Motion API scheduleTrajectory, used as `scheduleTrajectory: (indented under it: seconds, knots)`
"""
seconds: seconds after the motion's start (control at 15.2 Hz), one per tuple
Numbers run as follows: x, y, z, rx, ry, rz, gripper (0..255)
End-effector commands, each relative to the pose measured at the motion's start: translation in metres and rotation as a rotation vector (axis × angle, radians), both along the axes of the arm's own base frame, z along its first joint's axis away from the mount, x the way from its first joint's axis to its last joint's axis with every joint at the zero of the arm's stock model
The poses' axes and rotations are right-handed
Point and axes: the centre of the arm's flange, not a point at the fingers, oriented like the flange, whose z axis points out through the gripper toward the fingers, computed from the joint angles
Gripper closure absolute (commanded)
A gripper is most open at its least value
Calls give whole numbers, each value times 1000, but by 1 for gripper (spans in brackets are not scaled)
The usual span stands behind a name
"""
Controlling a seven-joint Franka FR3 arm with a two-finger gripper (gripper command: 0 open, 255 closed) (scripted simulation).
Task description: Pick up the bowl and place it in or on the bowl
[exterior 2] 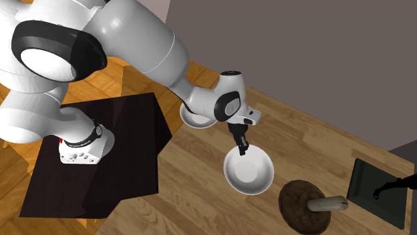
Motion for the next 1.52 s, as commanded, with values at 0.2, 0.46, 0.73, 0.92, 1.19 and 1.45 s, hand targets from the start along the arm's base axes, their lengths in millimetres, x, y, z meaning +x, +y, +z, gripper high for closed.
scheduleTrajectory:
  seconds: [0.2, 0.46, 0.73, 0.92, 1.19, 1.45]
  knots:
    - [1, 1, 26, 0, 0, 0, 255]
    - [1, 1, 48, 0, 0, 0, 255]
    - [1, 1, 69, 0, 0, 0, 255]
    - [1, 1, 85, 0, 0, 0, 255]
    - [1, 1, 106, 0, 0, 0, 255]
    - [-5, 13, 120, 0, 0, 0, 255]
